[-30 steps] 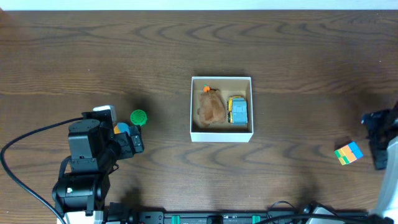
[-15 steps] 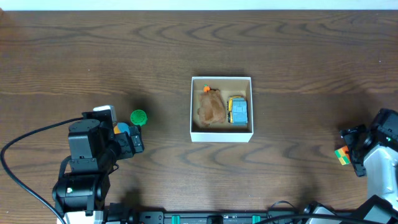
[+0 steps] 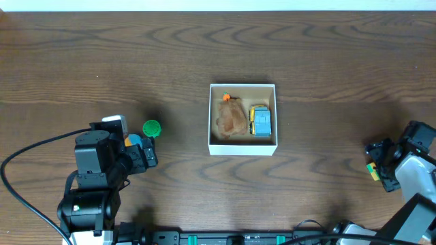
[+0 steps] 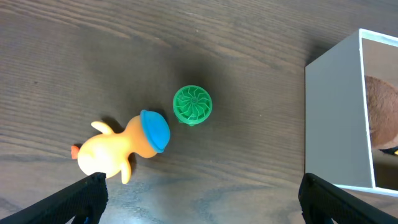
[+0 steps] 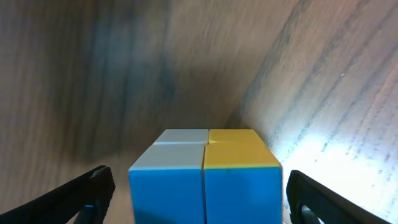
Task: Pack container
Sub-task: 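Move the right gripper to the colour cube and grasp it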
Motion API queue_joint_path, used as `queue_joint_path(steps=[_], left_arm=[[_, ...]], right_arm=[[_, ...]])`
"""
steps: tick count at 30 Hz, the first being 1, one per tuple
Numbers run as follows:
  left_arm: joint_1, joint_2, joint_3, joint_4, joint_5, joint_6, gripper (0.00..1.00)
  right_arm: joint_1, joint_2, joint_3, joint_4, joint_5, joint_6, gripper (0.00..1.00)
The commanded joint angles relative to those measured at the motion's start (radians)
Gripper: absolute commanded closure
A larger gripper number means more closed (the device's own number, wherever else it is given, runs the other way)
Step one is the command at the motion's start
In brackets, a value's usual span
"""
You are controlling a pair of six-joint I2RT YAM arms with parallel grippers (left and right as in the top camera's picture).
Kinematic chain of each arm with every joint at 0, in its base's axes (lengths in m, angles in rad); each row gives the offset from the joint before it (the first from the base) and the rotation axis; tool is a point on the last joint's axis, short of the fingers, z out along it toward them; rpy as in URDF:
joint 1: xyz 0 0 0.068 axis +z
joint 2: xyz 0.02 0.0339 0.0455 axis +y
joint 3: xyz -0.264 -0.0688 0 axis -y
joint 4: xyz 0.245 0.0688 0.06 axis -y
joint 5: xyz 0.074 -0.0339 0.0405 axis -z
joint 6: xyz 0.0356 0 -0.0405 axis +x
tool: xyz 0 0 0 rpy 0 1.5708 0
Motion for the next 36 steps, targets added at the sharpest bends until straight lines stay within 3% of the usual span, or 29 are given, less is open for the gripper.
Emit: queue_joint_path(steps=[1, 9, 19, 26, 33, 36], left_arm=[[0.007, 0.001, 0.02, -0.004, -0.005, -0.009, 0.02], [0.007, 0.001, 0.02, -0.01, -0.005, -0.009, 0.02], [0.007, 0.001, 0.02, -0.01, -0.005, -0.009, 0.02], [0.007, 0.001, 0.02, -0.01, -0.005, -0.009, 0.02], [0.007, 0.001, 0.02, -0.01, -0.005, -0.009, 0.02], [0.007, 0.001, 0.02, -0.01, -0.005, -0.009, 0.02]], right_arm=[[-0.006, 0.036, -0.01, 0.005, 0.0, -0.018, 0.1], [-0.006, 0.046, -0.01, 0.008, -0.001, -0.033, 0.18], [-0.006, 0.046, -0.01, 0.004, -0.001, -0.033, 0.43], [-0.006, 0.046, -0.01, 0.005, -0.001, -0.033, 0.49], [-0.006, 0.046, -0.01, 0.006, 0.0, -0.032, 0.67], [-0.003, 0.042, -0.003, -0.002, -0.003, -0.033, 0.85]])
